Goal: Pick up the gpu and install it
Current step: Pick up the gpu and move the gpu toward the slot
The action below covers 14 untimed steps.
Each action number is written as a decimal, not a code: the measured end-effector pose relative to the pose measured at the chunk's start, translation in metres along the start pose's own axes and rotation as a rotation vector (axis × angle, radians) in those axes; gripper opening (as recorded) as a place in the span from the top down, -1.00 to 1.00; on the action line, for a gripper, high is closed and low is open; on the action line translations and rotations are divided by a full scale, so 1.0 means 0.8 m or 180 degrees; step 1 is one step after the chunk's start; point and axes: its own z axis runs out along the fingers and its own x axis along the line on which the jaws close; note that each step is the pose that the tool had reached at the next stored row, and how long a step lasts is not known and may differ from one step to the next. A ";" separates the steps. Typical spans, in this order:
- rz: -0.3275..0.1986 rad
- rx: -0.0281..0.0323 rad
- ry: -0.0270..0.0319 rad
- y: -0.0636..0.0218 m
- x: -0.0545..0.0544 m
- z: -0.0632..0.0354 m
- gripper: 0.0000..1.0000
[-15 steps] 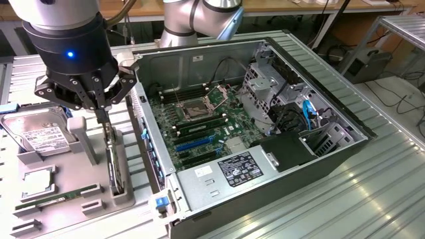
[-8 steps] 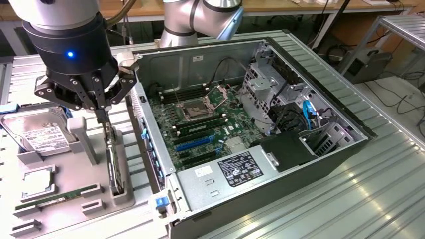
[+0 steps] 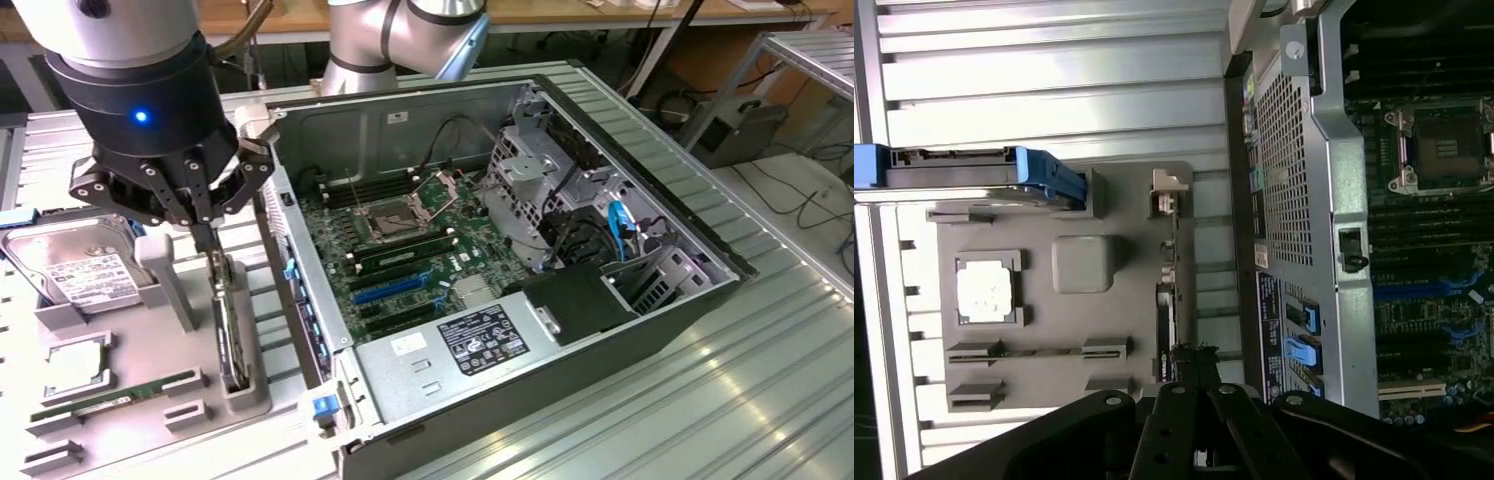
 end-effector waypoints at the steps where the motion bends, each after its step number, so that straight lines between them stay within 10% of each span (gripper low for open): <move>1: 0.0000 0.0000 0.0000 -0.004 0.001 0.002 0.79; 14: 0.0000 0.0000 0.0000 -0.021 0.009 0.041 0.40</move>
